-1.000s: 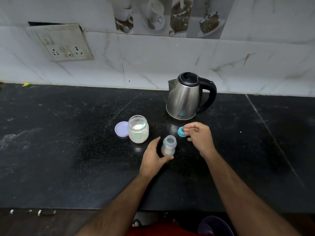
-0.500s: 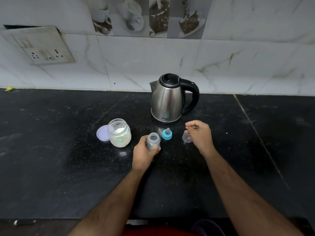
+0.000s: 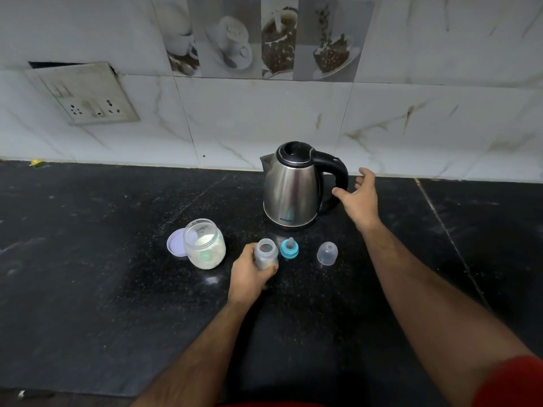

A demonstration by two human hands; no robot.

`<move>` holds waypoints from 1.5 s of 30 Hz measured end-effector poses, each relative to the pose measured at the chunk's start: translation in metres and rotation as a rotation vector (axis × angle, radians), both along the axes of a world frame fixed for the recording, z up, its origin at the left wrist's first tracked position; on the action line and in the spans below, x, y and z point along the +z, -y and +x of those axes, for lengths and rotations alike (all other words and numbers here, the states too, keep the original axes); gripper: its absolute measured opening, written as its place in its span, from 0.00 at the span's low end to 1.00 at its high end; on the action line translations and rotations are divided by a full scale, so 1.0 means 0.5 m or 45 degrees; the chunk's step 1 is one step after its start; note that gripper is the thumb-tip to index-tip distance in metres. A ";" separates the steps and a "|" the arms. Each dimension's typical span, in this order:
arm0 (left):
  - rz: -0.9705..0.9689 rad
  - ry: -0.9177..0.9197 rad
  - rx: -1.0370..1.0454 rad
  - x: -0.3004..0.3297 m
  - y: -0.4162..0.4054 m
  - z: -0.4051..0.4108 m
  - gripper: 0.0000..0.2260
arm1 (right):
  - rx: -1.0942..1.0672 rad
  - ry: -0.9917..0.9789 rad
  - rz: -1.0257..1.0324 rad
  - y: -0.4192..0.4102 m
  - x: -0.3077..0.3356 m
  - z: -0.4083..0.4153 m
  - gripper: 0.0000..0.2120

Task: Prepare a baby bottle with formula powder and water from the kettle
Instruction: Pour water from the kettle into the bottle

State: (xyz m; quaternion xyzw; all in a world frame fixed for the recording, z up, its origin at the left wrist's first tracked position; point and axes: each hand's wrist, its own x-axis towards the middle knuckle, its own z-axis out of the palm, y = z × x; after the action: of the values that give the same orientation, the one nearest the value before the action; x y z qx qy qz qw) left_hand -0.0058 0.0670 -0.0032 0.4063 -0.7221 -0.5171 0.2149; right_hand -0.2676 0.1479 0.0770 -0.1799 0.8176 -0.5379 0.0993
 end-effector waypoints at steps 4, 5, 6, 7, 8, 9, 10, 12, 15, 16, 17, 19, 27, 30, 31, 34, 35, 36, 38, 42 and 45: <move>0.002 -0.018 -0.009 -0.007 0.003 0.000 0.19 | 0.119 0.137 -0.069 0.039 -0.004 -0.044 0.18; 0.009 -0.024 -0.010 -0.009 0.004 0.001 0.19 | 0.130 0.138 -0.066 0.046 -0.005 -0.051 0.14; 0.012 -0.025 -0.012 -0.010 0.005 0.001 0.19 | 0.146 0.143 -0.060 0.053 -0.005 -0.056 0.11; 0.012 -0.024 -0.015 -0.012 0.006 0.002 0.19 | 0.161 0.156 -0.060 0.060 -0.004 -0.059 0.09; 0.014 -0.021 -0.018 -0.015 0.008 0.002 0.19 | 0.169 0.162 -0.058 0.065 -0.003 -0.060 0.08; 0.016 -0.019 -0.023 -0.018 0.010 0.002 0.20 | 0.172 0.167 -0.055 0.070 -0.004 -0.063 0.08; 0.014 -0.012 -0.027 -0.022 0.013 0.002 0.20 | 0.173 0.177 -0.053 0.075 -0.007 -0.066 0.08; 0.008 0.003 -0.034 -0.028 0.017 0.002 0.21 | 0.185 0.211 -0.069 0.081 -0.011 -0.069 0.08; 0.006 0.004 -0.037 -0.028 0.018 0.000 0.21 | 0.193 0.240 -0.102 0.083 -0.018 -0.078 0.09; 0.005 0.005 -0.038 -0.028 0.019 0.000 0.20 | 0.205 0.234 -0.093 0.084 -0.017 -0.078 0.09; 0.005 0.005 -0.039 -0.026 0.018 0.001 0.20 | 0.223 0.226 -0.087 0.085 -0.016 -0.076 0.09; -0.002 0.014 -0.045 -0.024 0.019 -0.001 0.21 | 0.254 0.243 -0.116 0.090 -0.012 -0.070 0.09; 0.005 0.021 -0.061 -0.020 0.020 0.001 0.20 | 0.082 0.285 -0.268 0.127 0.027 -0.008 0.10; 0.014 0.023 -0.051 -0.014 0.018 0.001 0.20 | 0.033 0.264 -0.307 0.121 0.050 0.012 0.10; 0.016 0.024 -0.046 -0.012 0.016 0.001 0.20 | 0.019 0.256 -0.322 0.115 0.062 0.017 0.09; 0.038 0.017 -0.037 -0.003 0.010 0.003 0.20 | 0.003 0.204 -0.384 0.087 0.106 0.031 0.07; 0.041 0.015 -0.037 0.000 0.008 0.003 0.20 | 0.008 0.188 -0.409 0.073 0.123 0.036 0.06; 0.040 0.015 -0.039 0.002 0.007 0.002 0.20 | 0.013 0.174 -0.431 0.058 0.141 0.042 0.06; 0.045 0.012 -0.034 0.005 0.003 0.001 0.21 | 0.014 0.161 -0.471 0.021 0.171 0.058 0.06; 0.073 -0.009 -0.008 0.009 -0.005 -0.001 0.23 | 0.003 0.147 -0.539 -0.062 0.214 0.102 0.08; 0.081 -0.039 -0.016 0.012 -0.007 0.006 0.23 | -0.030 0.114 -0.533 -0.124 0.227 0.137 0.09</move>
State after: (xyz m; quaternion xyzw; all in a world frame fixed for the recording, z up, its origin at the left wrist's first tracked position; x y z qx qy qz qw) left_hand -0.0028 0.0706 0.0029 0.4004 -0.7043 -0.5474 0.2097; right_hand -0.1990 0.2098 0.1905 -0.1630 0.6848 -0.7046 0.0899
